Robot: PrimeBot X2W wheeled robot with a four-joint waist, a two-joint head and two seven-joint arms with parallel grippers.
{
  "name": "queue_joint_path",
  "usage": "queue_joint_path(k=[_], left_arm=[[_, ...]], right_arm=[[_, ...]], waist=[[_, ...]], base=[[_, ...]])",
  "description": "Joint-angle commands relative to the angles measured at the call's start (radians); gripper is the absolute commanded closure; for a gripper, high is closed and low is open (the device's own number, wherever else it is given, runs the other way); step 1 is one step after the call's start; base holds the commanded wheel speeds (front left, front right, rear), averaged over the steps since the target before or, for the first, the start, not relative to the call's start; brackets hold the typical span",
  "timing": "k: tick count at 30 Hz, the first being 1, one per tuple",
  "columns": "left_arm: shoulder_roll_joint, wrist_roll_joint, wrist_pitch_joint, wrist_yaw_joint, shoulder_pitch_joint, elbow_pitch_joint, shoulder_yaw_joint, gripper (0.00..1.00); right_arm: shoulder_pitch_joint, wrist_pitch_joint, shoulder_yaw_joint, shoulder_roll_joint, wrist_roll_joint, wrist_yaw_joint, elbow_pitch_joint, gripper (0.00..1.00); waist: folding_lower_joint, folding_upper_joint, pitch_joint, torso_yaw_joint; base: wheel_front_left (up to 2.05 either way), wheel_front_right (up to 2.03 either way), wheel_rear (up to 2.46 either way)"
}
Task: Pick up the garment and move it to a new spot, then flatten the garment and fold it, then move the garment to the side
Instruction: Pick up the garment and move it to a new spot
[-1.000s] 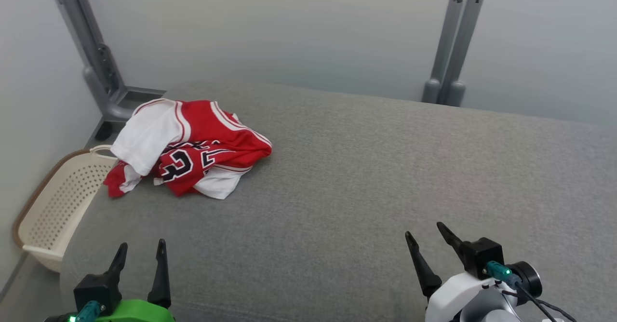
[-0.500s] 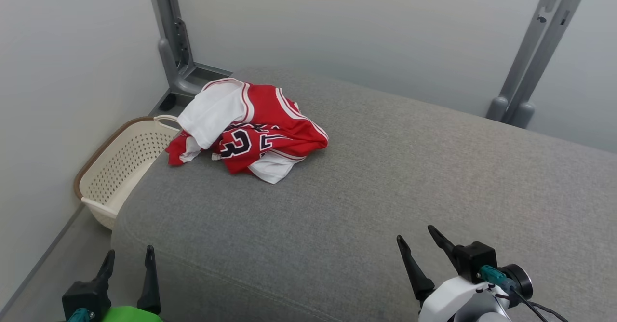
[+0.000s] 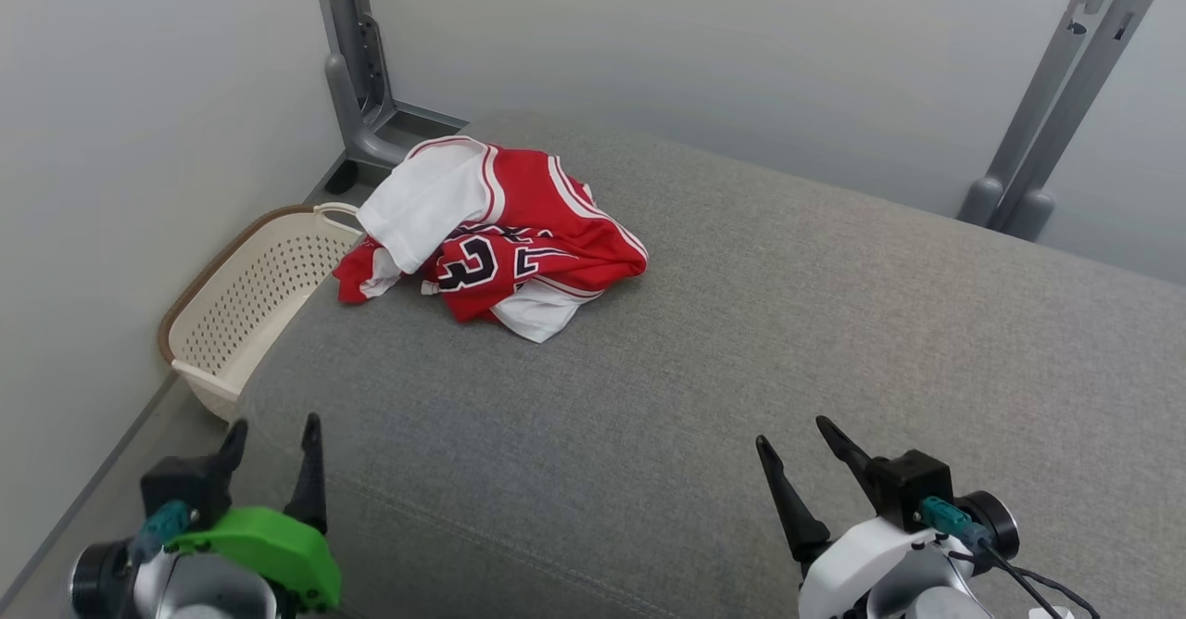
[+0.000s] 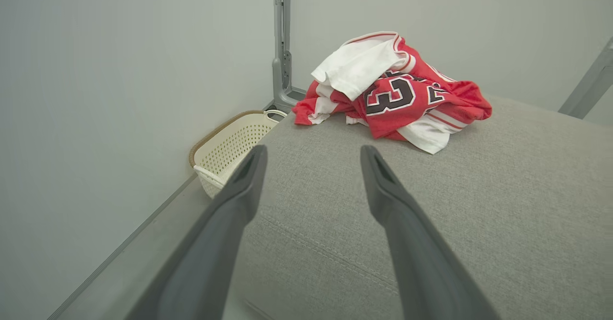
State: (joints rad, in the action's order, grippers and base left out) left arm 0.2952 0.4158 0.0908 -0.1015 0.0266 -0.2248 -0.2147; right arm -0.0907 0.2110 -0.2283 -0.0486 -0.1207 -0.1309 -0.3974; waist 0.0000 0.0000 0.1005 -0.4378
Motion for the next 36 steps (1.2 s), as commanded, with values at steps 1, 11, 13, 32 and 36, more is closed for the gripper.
queue_joint_path(k=[1,11,13,32,36], left_arm=[[-0.005,0.007,-0.023,0.024,0.053,-0.027,-0.015,0.00],[-0.007,0.019,-0.212,0.147,0.460,-0.305,-0.083,0.00],[-0.002,0.021,-0.238,0.158,0.534,-0.356,-0.085,0.00],[0.078,0.070,-0.492,0.177,0.924,-0.630,-0.087,0.00],[0.085,0.049,-0.497,0.120,0.933,-0.653,-0.092,0.08]], right_arm=[[-0.013,-0.007,-0.002,-0.003,0.001,0.000,0.013,0.00],[-0.085,-0.115,-0.092,-0.020,0.056,0.000,0.145,0.00],[-0.108,-0.138,-0.129,-0.032,0.051,0.000,0.177,0.00],[-0.164,-0.223,-0.259,-0.122,0.014,0.000,0.355,0.00],[-0.162,-0.220,-0.254,-0.121,0.016,0.000,0.356,0.00]], waist=[[0.0000,0.0000,-0.013,0.012],[0.0000,0.0000,-0.167,0.140],[0.0000,0.0000,-0.211,0.178],[0.0000,0.0000,-0.479,0.374],[0.0000,0.0000,-0.476,0.380]], base=[[0.00,0.00,0.00],[0.00,0.00,0.00],[0.00,0.00,0.00],[0.00,0.00,0.00],[0.00,0.00,0.00]])
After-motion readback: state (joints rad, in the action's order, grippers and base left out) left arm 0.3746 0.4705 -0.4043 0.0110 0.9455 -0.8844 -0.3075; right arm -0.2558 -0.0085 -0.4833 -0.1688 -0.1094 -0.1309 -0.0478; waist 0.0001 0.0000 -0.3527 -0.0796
